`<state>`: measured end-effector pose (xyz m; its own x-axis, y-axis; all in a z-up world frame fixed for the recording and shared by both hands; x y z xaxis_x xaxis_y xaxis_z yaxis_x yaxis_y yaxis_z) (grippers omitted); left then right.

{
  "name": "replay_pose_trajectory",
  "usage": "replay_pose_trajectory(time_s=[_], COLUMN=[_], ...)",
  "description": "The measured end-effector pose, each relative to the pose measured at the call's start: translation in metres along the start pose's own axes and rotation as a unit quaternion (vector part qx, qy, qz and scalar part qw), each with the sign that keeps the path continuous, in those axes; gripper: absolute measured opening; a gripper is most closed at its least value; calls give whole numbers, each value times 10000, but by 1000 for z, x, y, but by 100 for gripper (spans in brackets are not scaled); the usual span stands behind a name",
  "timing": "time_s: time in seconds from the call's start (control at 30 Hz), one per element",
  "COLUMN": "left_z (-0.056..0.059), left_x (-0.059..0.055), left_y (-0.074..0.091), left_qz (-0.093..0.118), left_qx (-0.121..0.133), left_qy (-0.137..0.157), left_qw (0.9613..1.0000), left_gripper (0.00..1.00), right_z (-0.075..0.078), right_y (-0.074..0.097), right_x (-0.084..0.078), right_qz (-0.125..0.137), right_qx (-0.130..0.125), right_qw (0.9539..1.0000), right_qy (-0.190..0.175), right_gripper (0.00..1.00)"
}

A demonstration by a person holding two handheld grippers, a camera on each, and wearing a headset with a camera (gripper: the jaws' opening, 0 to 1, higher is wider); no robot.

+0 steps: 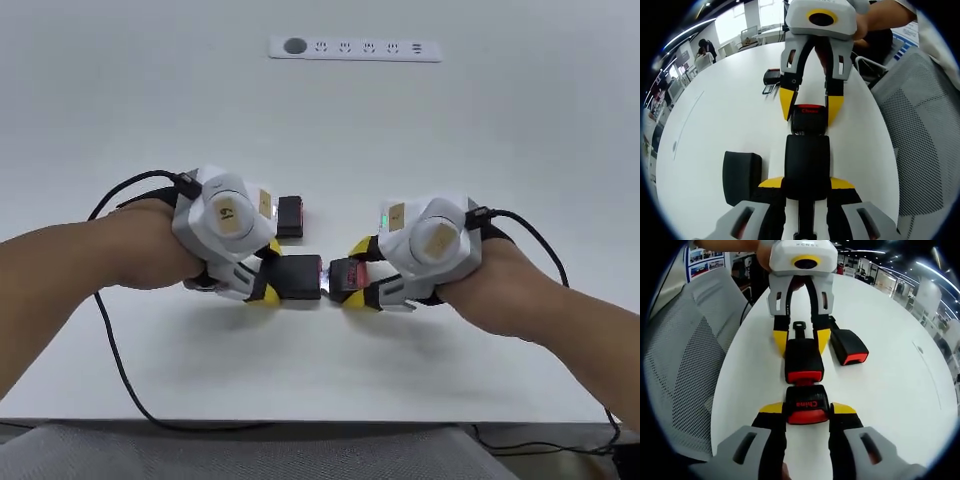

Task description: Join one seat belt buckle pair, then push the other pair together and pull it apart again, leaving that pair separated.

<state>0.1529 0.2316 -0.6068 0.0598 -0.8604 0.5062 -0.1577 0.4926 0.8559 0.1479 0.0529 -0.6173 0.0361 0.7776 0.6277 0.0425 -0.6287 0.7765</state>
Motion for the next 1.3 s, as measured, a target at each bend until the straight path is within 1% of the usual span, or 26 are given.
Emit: replay_pose_trajectory(time_s=[0.17,0.33,0.57,0.8,0.87,0.93,0.97,1.0,1.1,1.13,1.17,1.3], left_z=[3,2,1,3,4,2,2,1,-1,-1,-1,-4], left_x=[0,1,1,6,5,4,4,4,3,2,2,-2], left_y=[2,3,2,3,3,2,2,1,0,0,0,7], left_qz=[48,62,49,-67,-64,-55,-84,-89,-119,-127,-124,94], left_qx=[36,-5,7,52,60,63,71,69,59,84,97,152], left_qy=[66,49,35,69,135,112,167,161,177,194,208,514], left_qw=[10000,10000,10000,9999,9999,9999,9998,9998,9998,9997,9997,9985], left_gripper=[31,31,31,32,32,33,33,33,33,34,34,34], right_z=[-2,-2,-2,-2,-1,0,0,0,2,2,2,0], right_y=[1,3,3,4,4,4,4,4,4,5,5,10], right_x=[2,2,3,3,4,4,4,4,4,5,5,7], right_qz=[-25,-7,-31,-35,-33,-35,-34,-41,15,14,12,47], right_qx=[-4,7,20,4,11,16,12,6,24,23,25,66], right_qw=[10000,10000,10000,9998,9998,9999,9999,10000,9997,9997,9997,9995], right_qy=[-6,-58,-89,-182,-195,-132,-99,-79,-228,-228,-223,-290], right_gripper=[29,29,30,31,32,33,33,33,33,33,33,33])
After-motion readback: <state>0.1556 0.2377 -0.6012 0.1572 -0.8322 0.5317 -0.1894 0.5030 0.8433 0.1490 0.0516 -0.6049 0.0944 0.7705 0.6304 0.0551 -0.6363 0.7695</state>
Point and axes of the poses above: the centre of the closed fingertips' face, and the gripper's own axes: y roughly backward along the fingers, z roughly to its right, x roughly out of its top, the point moved 10 cm from there along y, roughly backward along the fingers, and after that the axes turned 8 degrees about x, right-handed, at the moved point
